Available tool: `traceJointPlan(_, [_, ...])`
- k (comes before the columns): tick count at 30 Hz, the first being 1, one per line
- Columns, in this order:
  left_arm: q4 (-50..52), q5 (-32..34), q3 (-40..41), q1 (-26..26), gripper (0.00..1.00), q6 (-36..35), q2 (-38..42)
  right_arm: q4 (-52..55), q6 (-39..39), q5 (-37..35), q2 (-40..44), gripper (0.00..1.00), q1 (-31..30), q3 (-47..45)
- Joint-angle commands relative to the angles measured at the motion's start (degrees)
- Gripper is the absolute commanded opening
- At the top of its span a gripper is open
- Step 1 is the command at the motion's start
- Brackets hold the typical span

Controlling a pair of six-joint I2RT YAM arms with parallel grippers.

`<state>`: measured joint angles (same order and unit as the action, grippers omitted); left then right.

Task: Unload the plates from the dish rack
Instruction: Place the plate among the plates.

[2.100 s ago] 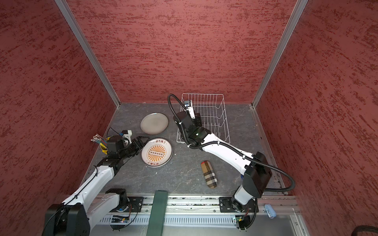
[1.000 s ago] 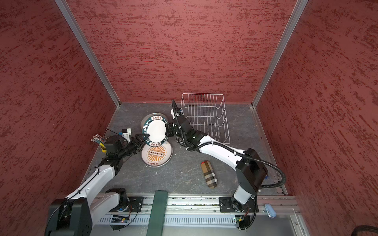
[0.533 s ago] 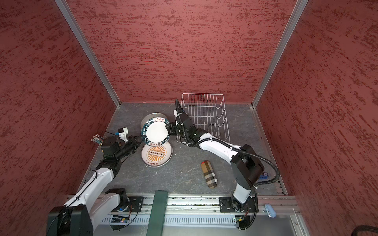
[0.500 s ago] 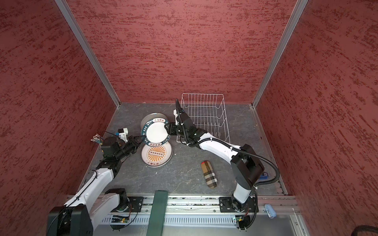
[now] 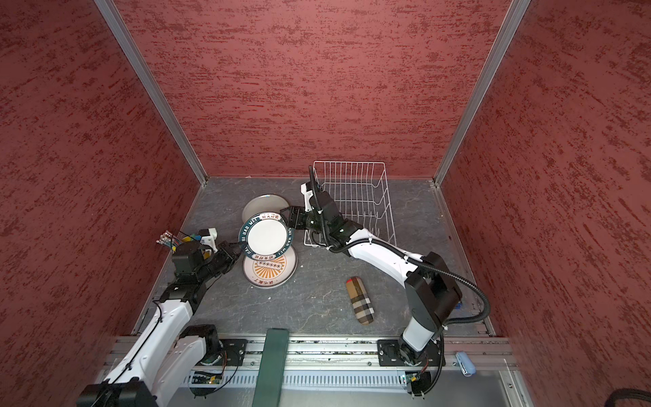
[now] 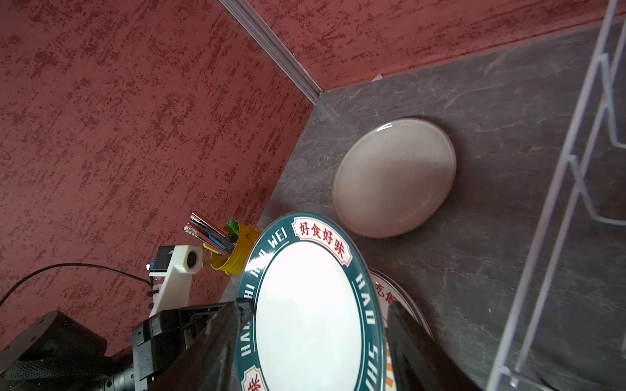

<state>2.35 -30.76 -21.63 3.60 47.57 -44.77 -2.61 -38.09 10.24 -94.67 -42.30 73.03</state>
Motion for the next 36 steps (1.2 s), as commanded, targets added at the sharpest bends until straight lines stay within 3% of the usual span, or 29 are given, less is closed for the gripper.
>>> traceJointPlan(1, [6.2, 2.0, 0.2, 0.4, 0.0, -4.6, 2.3, 1.7, 2.0, -3.5, 2.1, 0.7, 0.4, -0.1])
traceJointPlan(14, [9.2, 4.7, 4.7, 0.4, 0.0, -6.7, 3.0, 2.8, 3.5, -4.0, 2.2, 0.7, 0.5, -0.1])
traceJointPlan(25, [7.0, 2.9, 4.3, 0.3, 0.0, -9.4, -4.4, 3.1, 3.6, -4.5, 2.0, 0.7, 0.5, -0.3])
traceJointPlan(36, [5.2, 4.0, 4.9, 0.3, 0.0, -9.3, -5.6, 3.4, 3.7, -4.9, 2.0, 0.7, 0.5, -0.3])
